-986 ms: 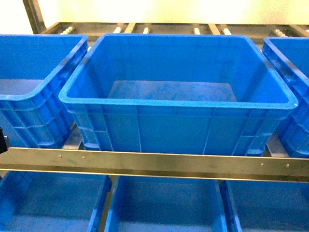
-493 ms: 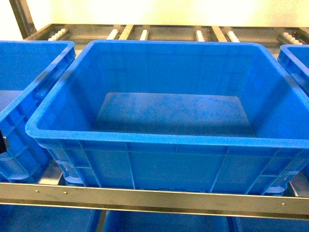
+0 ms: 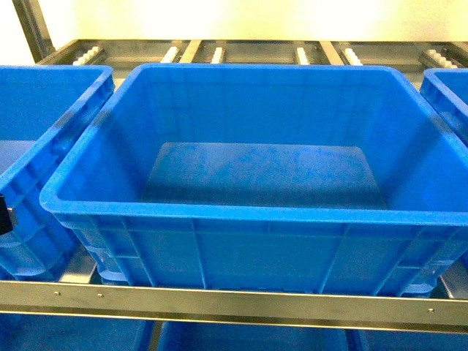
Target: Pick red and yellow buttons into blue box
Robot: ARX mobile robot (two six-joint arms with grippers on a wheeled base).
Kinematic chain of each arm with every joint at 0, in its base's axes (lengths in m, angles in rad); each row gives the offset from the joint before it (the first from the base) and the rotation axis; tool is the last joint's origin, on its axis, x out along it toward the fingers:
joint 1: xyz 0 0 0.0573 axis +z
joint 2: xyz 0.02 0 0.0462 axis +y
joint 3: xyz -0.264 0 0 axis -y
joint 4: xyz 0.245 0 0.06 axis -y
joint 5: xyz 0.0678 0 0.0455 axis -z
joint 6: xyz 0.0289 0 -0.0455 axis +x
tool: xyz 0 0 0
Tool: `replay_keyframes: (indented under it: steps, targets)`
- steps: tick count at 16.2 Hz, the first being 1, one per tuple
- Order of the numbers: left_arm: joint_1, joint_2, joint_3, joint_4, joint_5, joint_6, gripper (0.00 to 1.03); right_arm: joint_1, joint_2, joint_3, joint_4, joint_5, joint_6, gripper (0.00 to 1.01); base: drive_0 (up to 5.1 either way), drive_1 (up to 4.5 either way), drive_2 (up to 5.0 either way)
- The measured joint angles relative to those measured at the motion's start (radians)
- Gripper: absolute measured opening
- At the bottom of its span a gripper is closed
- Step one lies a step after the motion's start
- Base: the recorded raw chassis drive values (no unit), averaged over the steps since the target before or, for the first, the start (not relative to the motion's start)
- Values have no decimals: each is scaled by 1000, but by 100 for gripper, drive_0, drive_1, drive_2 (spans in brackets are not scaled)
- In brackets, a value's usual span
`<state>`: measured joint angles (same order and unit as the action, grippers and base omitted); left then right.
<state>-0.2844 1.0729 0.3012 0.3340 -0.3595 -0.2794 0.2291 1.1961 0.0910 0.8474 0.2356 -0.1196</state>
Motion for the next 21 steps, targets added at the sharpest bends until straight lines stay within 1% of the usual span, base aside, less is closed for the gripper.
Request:
replay_keyframes:
  steps: [1,3,6,9,10,11,13,14,15,16,17,18,19,21]
  targets:
    - [-2,0,0,1,2,0,25,0,0,0,0,0,0,28,-436,427,27]
    - [11,0,0,-3,-11,0,25,7,0,2,3,-8,0,28,0,0,0]
    - [0,-1,0,-2,-1,0,25,6,0,2,0,-4,0,28,0,0,0]
    - [3,-1,0,-2,-3,0,25,6,0,2,0,-4,0,28,0,0,0]
    - [3,-1,0,-2,-2,0,25,-3,-1,6,-20,-28,0,28,0,0,0]
    - [3,-1,0,-2,-2,0,25,-15,-7,20,-58,-39,0,28,0,0,0]
    - [3,-1,0,-2,-2,0,25,-42,-71,102,-184,-81,0,28,0,0,0]
    - [3,-1,0,-2,-2,0,25,-48,-106,148,-233,-93,0,28,0,0,0]
    - [3,-1,0,-2,-2,0,25,-46,-118,208,-298,-105,0,28,0,0,0]
    - [3,-1,0,-2,-2,0,25,-40,-103,258,-334,-126,1,28,0,0,0]
    - [3,-1,0,-2,-2,0,25,-24,-56,314,-347,-142,0,28,0,0,0]
    - [3,-1,0,-2,-2,0,25,-6,2,370,-354,-168,-2,28,0,0,0]
    - [3,-1,0,-2,-2,0,25,9,66,425,-340,-190,-9,28,0,0,0]
    - [3,-1,0,-2,-2,0,25,14,206,552,-350,-248,-21,28,0,0,0]
